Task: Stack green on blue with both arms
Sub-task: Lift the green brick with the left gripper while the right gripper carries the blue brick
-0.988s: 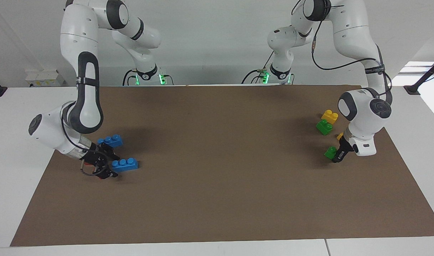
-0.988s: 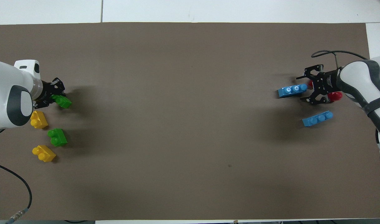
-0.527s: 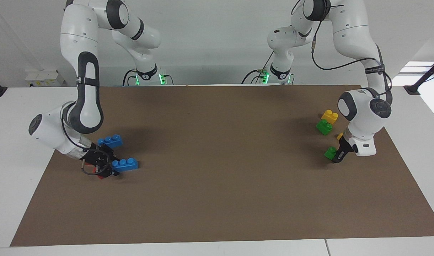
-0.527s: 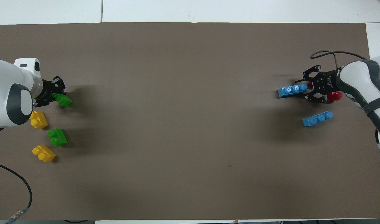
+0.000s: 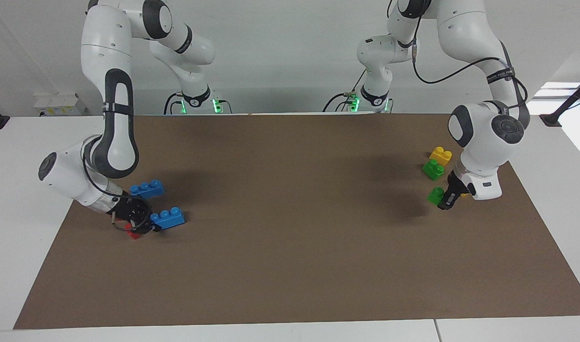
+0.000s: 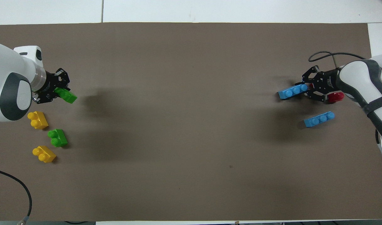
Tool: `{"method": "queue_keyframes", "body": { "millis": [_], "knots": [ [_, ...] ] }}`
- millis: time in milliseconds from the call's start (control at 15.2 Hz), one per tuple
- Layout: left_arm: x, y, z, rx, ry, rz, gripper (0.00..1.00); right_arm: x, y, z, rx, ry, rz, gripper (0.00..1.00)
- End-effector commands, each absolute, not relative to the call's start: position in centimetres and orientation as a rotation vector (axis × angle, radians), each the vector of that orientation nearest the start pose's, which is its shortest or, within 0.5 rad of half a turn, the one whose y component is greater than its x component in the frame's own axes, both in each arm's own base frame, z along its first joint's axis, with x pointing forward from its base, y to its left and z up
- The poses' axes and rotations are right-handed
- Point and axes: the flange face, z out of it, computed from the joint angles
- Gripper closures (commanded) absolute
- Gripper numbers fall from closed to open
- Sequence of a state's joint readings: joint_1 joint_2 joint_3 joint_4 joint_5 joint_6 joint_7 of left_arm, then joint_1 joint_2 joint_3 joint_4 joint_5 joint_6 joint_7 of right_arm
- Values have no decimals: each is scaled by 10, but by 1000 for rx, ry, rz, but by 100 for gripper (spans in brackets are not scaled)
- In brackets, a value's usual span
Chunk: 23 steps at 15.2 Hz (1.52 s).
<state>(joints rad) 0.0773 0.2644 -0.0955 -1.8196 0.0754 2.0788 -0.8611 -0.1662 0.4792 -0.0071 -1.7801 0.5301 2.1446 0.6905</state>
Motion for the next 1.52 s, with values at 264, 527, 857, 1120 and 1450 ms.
{"method": "queue_keyframes", "body": {
  "millis": [264,527,857,1120,1450],
  "knots": [
    [595,-45,467,-2736,-1485,-2,100,663,22,325,-2141,1588,306,100],
    [576,-75,500,-2621,-1701,-30,100,654,95,371,-2072,1665,341,100],
    [562,-112,521,-2421,-2046,-22,100,632,154,365,-1991,1841,440,100],
    [555,-144,523,-2315,-2180,-26,100,607,176,346,-1926,1955,442,100],
    [549,-165,523,-2317,-2182,-27,100,577,239,325,-1847,2027,358,100]
  ]
}}
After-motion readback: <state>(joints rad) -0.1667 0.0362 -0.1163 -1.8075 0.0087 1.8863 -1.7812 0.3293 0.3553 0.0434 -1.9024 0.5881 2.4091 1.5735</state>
